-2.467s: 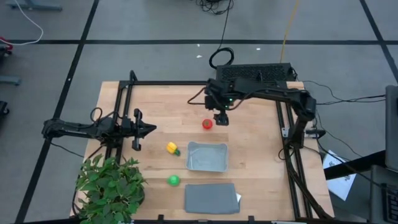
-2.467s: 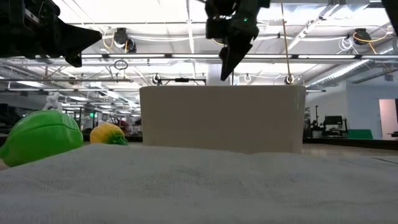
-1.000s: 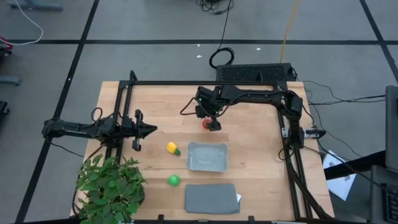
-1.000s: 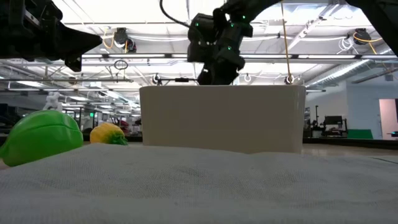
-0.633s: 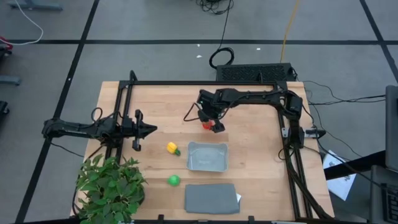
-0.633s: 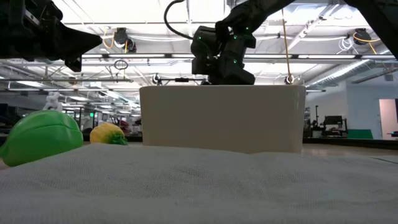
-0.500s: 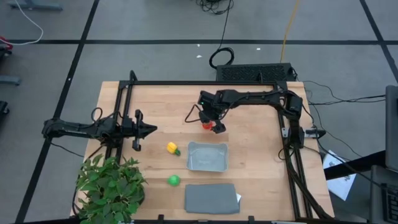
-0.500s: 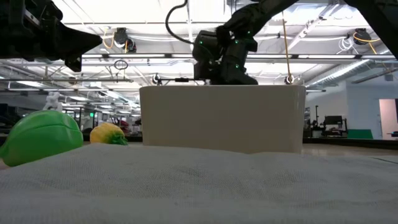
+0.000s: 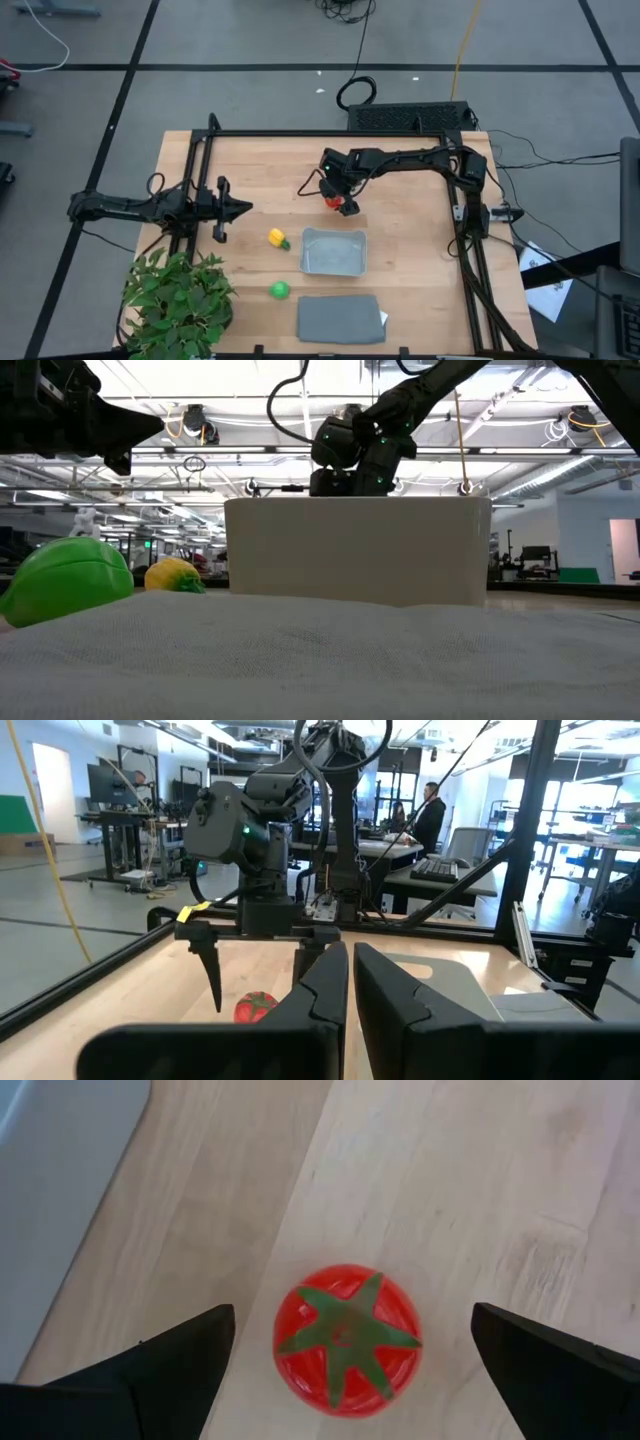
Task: Pick and placing Produce into tupperware
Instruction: Put the red tomato into the gray bin
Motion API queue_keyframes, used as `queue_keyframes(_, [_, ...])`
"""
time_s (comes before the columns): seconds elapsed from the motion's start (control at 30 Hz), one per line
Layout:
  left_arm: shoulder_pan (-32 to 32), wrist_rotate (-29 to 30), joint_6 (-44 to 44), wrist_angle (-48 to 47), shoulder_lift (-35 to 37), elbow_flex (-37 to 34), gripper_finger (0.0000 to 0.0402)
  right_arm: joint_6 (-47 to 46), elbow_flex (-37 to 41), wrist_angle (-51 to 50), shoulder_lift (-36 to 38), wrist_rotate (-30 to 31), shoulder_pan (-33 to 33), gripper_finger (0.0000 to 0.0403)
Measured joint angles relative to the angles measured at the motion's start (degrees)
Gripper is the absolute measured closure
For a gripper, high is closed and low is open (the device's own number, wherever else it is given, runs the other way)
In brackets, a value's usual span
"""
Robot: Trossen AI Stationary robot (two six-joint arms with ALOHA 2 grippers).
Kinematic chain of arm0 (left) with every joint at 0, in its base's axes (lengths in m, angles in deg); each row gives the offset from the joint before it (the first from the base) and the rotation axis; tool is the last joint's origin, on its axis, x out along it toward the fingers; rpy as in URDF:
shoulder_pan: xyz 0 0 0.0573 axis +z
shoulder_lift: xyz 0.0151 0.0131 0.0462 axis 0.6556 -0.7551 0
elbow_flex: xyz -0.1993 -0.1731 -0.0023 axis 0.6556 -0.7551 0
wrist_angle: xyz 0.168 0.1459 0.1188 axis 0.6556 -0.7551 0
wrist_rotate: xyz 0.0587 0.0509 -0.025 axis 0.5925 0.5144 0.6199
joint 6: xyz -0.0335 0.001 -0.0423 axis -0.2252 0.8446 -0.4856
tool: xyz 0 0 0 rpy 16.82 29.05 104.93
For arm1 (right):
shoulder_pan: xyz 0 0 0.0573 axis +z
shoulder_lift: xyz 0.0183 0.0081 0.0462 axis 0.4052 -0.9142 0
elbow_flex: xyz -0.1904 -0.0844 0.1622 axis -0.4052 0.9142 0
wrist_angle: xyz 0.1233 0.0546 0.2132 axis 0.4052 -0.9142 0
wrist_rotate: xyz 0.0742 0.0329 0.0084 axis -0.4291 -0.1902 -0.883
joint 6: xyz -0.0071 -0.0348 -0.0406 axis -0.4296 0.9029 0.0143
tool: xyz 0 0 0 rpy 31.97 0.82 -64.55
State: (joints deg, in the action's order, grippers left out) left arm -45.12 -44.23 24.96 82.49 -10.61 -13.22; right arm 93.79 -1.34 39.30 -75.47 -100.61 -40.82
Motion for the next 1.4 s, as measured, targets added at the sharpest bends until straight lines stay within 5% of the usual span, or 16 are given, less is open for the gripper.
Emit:
queue_keyframes(0.87, [-0.01, 0.01, 0.02, 0.04, 0.00, 0.00, 0.0376, -1.65, 7.41, 8.85, 0.00, 0.00, -0.04, 0.0007])
queue_keyframes(1.4, [0.01, 0.02, 0.02, 0.04, 0.00, 0.00, 0.0376, -1.65, 7.41, 8.63, 0.00, 0.02, 0.11, 0.0116])
